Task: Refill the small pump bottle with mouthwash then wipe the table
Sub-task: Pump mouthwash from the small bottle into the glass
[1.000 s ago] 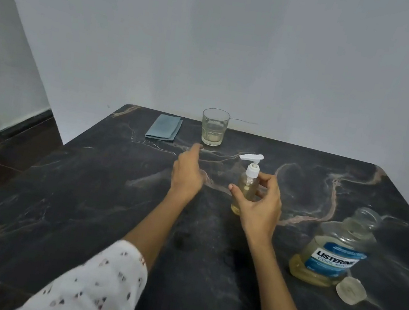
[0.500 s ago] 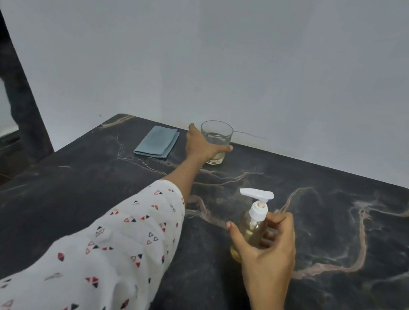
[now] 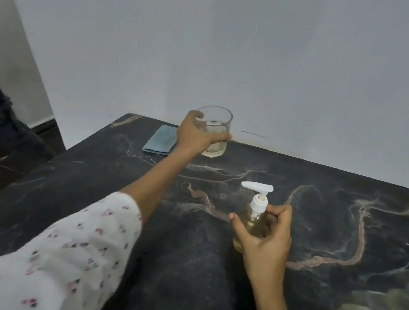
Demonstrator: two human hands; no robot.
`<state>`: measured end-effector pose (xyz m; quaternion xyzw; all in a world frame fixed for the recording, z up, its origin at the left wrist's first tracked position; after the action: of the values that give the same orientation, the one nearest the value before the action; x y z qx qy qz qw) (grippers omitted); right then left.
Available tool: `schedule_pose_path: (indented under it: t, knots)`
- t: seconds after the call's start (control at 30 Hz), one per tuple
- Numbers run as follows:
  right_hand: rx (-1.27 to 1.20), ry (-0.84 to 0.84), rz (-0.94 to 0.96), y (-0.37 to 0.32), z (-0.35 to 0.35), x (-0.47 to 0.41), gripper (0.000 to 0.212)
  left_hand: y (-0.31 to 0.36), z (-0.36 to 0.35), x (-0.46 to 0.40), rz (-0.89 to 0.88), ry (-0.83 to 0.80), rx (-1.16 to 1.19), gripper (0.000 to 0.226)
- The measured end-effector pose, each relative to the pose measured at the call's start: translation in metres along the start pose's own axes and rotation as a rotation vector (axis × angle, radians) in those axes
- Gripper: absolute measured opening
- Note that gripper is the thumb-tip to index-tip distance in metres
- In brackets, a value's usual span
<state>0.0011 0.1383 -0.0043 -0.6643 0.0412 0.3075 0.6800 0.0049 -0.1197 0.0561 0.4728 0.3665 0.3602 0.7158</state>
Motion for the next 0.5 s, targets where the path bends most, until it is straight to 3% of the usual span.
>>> schedule_pose_path:
  t: [0.13,0.27,0.5]
  knots:
    - [-0.041,-0.072,-0.006,-0.001,0.0,-0.004,0.057,0.02,0.077,0.075,-0.1,-0.066,-0.016,0.079]
    - [0.011,-0.081,-0.032,-0.001,-0.001,-0.002,0.057,0.005,0.142,0.168,-0.064,-0.135,0.03,0.085]
    - [0.156,-0.057,-0.038,-0.007,-0.002,0.0,0.057,-0.051,0.181,0.24,0.022,-0.015,0.063,0.078]
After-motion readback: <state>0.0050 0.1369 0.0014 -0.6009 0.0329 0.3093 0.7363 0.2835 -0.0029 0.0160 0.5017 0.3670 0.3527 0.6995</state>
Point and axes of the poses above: each hand's wrist, its own x-axis away from the middle knuckle, its own z-axis out of the back of the hand, y = z × x, the point moved 5 cm from there along -x, towards the middle knuckle, and after that the axes turned 2 degrees about z, right-handed, at the moved point
